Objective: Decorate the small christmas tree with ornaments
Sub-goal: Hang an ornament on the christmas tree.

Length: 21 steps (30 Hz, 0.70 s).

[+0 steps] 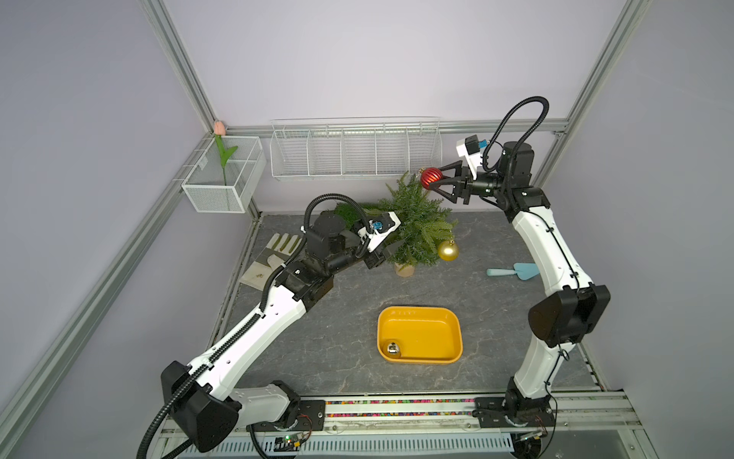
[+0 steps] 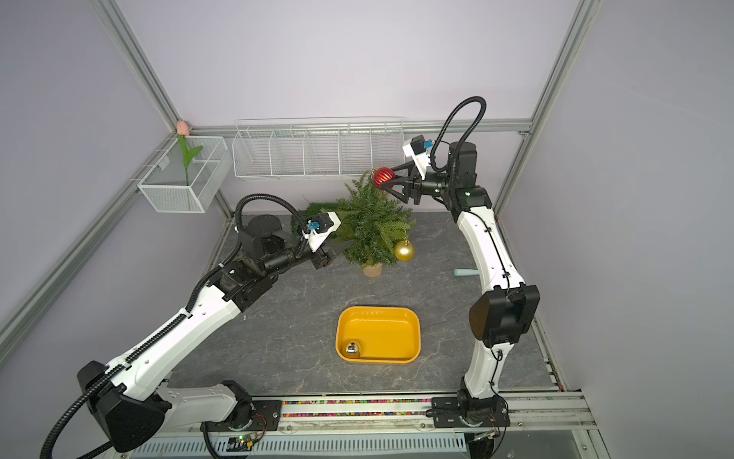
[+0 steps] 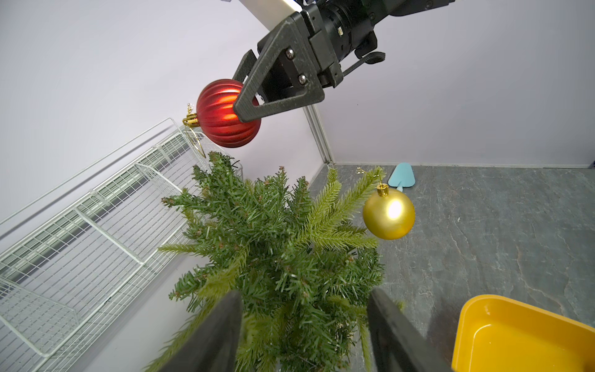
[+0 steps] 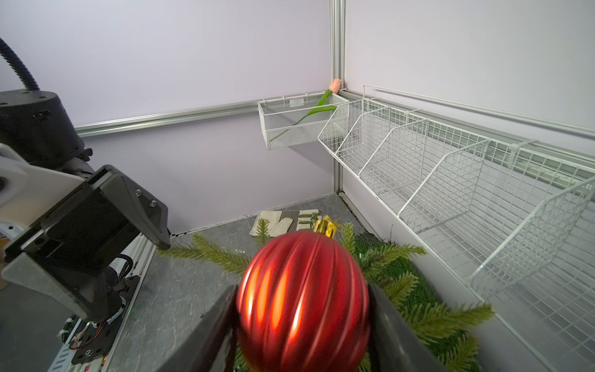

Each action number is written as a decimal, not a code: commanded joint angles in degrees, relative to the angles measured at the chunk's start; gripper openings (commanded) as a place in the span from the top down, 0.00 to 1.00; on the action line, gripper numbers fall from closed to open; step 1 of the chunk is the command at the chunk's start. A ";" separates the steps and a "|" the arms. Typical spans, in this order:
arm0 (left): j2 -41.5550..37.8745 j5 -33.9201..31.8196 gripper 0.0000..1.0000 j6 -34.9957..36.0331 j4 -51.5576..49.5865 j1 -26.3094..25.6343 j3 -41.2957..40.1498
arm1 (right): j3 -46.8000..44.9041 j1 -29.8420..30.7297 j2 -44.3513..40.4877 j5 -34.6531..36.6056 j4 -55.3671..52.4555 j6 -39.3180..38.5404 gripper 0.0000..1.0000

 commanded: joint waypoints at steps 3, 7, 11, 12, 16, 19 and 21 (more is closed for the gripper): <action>0.45 0.19 0.36 -0.13 0.59 -0.02 1.23 | 0.96 -0.31 -0.49 0.87 -4.55 -4.04 0.57; 0.53 0.22 0.36 -0.23 0.80 -0.02 1.23 | 0.48 -0.31 -1.37 1.35 -6.47 -5.63 0.58; 0.62 0.56 0.37 -0.45 0.90 -0.02 1.32 | -0.25 -0.39 -2.31 2.01 -6.77 -6.30 0.58; 0.64 0.58 0.36 -0.50 0.94 -0.02 1.32 | -0.48 -0.40 -2.56 2.10 -6.76 -6.43 0.58; 0.68 0.79 0.36 -0.57 1.07 -0.02 1.40 | -1.56 -0.66 -3.52 2.40 -6.71 -6.61 0.58; 0.70 0.99 0.36 -0.66 1.16 -0.02 1.40 | -2.35 -0.92 -4.02 2.41 -6.56 -6.57 0.58; 0.76 1.13 0.37 -0.79 1.15 -0.02 1.49 | -3.03 -1.06 -4.57 2.40 -6.26 -6.48 0.58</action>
